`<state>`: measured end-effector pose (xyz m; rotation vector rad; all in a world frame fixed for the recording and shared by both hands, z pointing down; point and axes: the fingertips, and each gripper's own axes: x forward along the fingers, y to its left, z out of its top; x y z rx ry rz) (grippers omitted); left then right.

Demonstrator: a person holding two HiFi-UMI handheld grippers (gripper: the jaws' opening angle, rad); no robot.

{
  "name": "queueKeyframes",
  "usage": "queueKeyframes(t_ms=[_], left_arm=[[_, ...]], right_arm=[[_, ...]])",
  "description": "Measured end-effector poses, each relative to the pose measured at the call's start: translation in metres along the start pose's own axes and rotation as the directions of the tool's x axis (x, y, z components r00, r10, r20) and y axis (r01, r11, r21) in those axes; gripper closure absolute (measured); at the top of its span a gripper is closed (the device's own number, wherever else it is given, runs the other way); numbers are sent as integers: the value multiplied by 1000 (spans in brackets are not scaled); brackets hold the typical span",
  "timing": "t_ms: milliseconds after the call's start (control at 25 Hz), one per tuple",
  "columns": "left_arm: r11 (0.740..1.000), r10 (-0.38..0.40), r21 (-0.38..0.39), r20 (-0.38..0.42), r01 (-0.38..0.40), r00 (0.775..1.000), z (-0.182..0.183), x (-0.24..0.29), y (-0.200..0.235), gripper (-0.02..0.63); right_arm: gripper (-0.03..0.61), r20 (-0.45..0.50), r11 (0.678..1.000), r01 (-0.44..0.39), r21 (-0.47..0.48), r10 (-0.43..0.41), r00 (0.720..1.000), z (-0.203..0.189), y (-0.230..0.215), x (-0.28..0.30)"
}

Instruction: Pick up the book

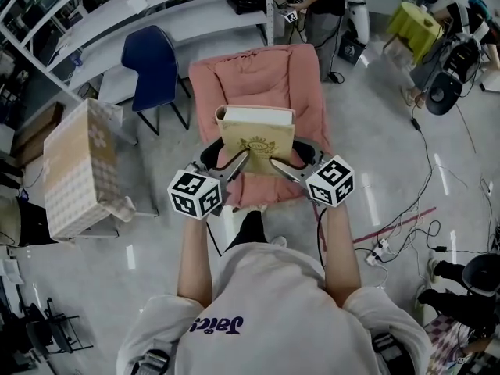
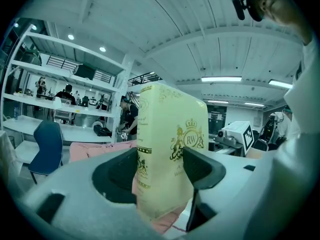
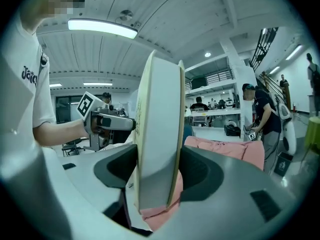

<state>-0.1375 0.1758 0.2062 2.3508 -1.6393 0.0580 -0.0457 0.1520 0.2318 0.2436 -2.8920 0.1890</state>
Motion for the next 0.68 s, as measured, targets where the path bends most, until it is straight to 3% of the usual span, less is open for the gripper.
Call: queueKeyframes(t_ms=[400,680], left_arm=[[1000,-30,-4,2,30,1000,3,12,0,319],[998,-57,-17,-12,56,998,1,21,15,319]], right_arm=[[313,-9,1000,15,-22,-16,1000,5,-11,-4],[328,23,998,-36,-47,37,999,9,-21,6]])
